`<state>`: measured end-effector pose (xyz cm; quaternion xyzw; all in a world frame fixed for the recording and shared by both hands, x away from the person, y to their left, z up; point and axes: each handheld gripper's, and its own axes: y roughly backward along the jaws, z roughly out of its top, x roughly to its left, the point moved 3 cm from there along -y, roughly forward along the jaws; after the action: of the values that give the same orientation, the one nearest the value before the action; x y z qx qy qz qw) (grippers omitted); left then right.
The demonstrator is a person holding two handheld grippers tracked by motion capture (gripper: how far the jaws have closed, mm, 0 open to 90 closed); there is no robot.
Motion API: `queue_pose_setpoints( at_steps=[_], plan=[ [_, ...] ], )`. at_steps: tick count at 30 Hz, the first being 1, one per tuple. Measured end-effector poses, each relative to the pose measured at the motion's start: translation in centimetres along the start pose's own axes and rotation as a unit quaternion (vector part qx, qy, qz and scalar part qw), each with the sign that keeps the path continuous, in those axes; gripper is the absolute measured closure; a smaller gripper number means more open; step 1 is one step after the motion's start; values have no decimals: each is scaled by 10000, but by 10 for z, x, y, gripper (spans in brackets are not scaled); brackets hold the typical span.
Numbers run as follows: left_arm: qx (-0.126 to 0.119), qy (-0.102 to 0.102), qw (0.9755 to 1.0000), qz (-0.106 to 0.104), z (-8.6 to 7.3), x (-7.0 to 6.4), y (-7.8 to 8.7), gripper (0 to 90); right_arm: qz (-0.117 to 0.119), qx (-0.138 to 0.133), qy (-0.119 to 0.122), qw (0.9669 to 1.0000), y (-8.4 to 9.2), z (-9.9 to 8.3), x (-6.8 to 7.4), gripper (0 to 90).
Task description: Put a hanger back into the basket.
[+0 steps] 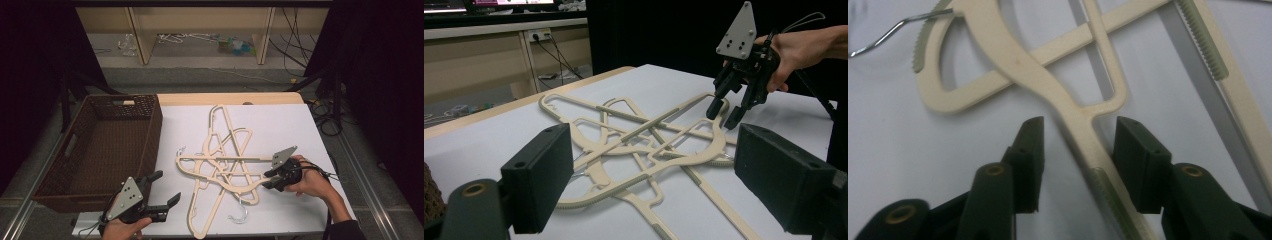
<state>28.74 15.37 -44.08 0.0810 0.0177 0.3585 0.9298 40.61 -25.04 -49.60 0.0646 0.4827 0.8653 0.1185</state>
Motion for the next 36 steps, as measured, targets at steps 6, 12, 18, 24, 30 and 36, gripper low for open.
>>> queue_pose_setpoints(
  at_steps=[6, 12, 18, 24, 30, 36],
  plan=[
    [16, 13, 10000, 14, -1, -1, -1, 160, 195, 100, 366, 9991, 1, 1, 5, 714],
    [33, 35, 10000, -27, -2, -3, -3, 160, 292, 179, 795, 9962, 1, 3, 9, 769],
    [222, -190, 9995, -71, -5, -9, -13, 163, 703, 323, 1136, 9905, 4, 4, 19, 802],
    [649, -568, 9960, -230, -15, -19, -35, 177, 746, 303, 1114, 9905, 11, 10, 24, 802],
    [1289, -1034, 9849, -516, -33, -32, -67, 180, 748, 457, 1216, 9887, 22, 15, 30, 803],
    [1530, -1505, 9744, -672, -40, -46, -92, 206, 795, 418, 1184, 9889, 33, 22, 36, 803]
  ],
)
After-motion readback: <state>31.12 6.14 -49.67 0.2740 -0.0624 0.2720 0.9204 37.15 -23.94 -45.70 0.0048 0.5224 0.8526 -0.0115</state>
